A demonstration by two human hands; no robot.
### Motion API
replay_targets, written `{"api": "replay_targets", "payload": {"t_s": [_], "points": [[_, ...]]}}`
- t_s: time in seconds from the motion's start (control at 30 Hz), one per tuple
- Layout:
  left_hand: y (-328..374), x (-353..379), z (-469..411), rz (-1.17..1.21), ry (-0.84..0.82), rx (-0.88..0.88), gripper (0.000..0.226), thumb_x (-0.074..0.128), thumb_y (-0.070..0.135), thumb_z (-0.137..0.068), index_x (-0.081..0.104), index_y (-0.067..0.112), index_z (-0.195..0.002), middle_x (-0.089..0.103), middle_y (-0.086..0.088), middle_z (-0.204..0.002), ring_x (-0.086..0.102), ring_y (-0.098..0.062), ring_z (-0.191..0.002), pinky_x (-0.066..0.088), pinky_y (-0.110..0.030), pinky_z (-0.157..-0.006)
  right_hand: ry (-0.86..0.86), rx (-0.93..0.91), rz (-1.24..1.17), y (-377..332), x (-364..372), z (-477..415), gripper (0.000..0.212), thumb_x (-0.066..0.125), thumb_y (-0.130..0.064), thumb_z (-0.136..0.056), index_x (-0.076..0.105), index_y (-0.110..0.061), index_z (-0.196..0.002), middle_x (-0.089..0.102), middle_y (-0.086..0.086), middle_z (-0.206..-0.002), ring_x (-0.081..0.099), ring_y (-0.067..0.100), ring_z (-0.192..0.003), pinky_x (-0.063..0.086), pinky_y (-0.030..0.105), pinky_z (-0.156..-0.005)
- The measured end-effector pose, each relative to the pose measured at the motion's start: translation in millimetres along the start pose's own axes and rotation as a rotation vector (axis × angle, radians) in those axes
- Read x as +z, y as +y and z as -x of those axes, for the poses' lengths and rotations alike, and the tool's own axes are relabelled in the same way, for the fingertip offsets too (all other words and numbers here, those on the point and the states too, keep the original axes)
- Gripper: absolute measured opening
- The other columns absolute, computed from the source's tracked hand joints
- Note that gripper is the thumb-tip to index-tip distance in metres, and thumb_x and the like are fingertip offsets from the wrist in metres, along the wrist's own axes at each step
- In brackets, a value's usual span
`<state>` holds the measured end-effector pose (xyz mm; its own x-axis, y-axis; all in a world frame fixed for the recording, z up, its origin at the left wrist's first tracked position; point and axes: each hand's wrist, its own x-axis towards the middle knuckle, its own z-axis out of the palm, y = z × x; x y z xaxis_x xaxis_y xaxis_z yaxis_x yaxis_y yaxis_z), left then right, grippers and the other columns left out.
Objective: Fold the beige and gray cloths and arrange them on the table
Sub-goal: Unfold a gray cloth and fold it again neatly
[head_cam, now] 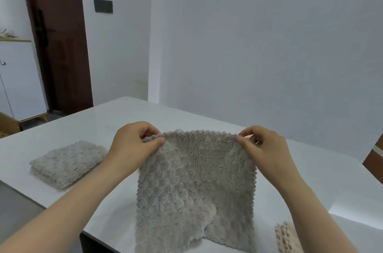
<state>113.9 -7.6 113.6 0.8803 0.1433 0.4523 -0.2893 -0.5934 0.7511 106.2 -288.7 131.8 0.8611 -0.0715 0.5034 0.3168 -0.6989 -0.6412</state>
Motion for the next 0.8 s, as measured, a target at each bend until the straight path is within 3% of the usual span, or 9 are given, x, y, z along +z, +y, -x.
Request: {"api": "replay_targets", "payload": {"t_s": [0.13, 0.2, 0.27, 0.37, 0.47, 0.6, 0.8], "points": [[5.5, 6.1, 10.8, 0.098, 0.009, -0.042, 0.010, 0.079, 0.025, -0.074, 0.070, 0.022, -0.071, 0.069, 0.007, -0.068, 0.061, -0.002, -0.063, 0.043, -0.010, -0.053, -0.024, 0.025, -0.113, -1.8, 4.1, 10.3, 0.007, 0.066, -0.029, -0.088, 0.062, -0.035, -0.090, 0.063, 0.000, -0.065, 0.053, 0.006, -0.054, 0.043, 0.022, -0.059], [8.4, 10.8, 16.3, 0.134, 0.020, -0.058, 0.010, 0.079, 0.027, -0.073, 0.070, 0.024, -0.070, 0.069, 0.012, -0.070, 0.059, 0.000, -0.060, 0.043, -0.016, -0.056, -0.017, 0.031, -0.167, -5.6, 6.4, 15.4, 0.009, 0.066, -0.029, -0.088, 0.060, -0.035, -0.092, 0.064, 0.002, -0.065, 0.053, 0.012, -0.055, 0.047, 0.027, -0.060], [11.3, 15.0, 20.5, 0.182, 0.033, -0.075, 0.009, 0.079, 0.025, -0.074, 0.071, 0.025, -0.071, 0.070, 0.012, -0.069, 0.060, 0.001, -0.062, 0.043, -0.013, -0.056, -0.015, 0.019, -0.190, -11.5, 9.2, 20.5, 0.009, 0.064, -0.027, -0.089, 0.058, -0.032, -0.091, 0.063, 0.003, -0.065, 0.055, 0.020, -0.055, 0.050, 0.033, -0.060], [15.5, 19.8, 23.8, 0.277, 0.026, -0.112, 0.010, 0.078, 0.019, -0.076, 0.072, 0.027, -0.077, 0.072, 0.011, -0.073, 0.064, 0.000, -0.067, 0.046, -0.007, -0.058, -0.070, -0.001, -0.218, -17.9, 14.7, 25.2, 0.010, 0.059, -0.020, -0.093, 0.058, -0.029, -0.090, 0.064, 0.001, -0.068, 0.059, 0.017, -0.049, 0.048, 0.024, -0.053], [18.4, 21.8, 26.7, 0.370, -0.004, -0.174, 0.018, 0.078, 0.016, -0.075, 0.073, 0.029, -0.087, 0.074, 0.006, -0.085, 0.066, -0.015, -0.079, 0.051, -0.009, -0.063, -0.129, 0.004, -0.219, -20.0, 18.3, 27.9, 0.015, 0.057, -0.013, -0.093, 0.061, -0.025, -0.085, 0.065, -0.001, -0.075, 0.060, 0.012, -0.049, 0.042, 0.013, -0.049], [20.4, 22.8, 32.3, 0.424, -0.017, -0.223, 0.022, 0.082, 0.018, -0.070, 0.073, 0.025, -0.089, 0.073, 0.005, -0.087, 0.067, -0.012, -0.081, 0.050, -0.010, -0.061, -0.160, 0.001, -0.181, -20.9, 19.2, 30.5, 0.018, 0.059, -0.012, -0.091, 0.067, -0.026, -0.083, 0.068, -0.006, -0.078, 0.061, 0.007, -0.049, 0.044, 0.013, -0.050], [25.3, 26.1, 38.6, 0.507, 0.004, -0.234, 0.012, 0.078, 0.008, -0.073, 0.074, 0.018, -0.078, 0.074, -0.004, -0.071, 0.066, -0.008, -0.061, 0.050, -0.009, -0.057, -0.213, -0.027, -0.152, -27.4, 17.5, 32.2, 0.019, 0.056, -0.018, -0.094, 0.070, -0.031, -0.091, 0.070, -0.013, -0.073, 0.064, 0.004, -0.054, 0.049, 0.019, -0.056]]}}
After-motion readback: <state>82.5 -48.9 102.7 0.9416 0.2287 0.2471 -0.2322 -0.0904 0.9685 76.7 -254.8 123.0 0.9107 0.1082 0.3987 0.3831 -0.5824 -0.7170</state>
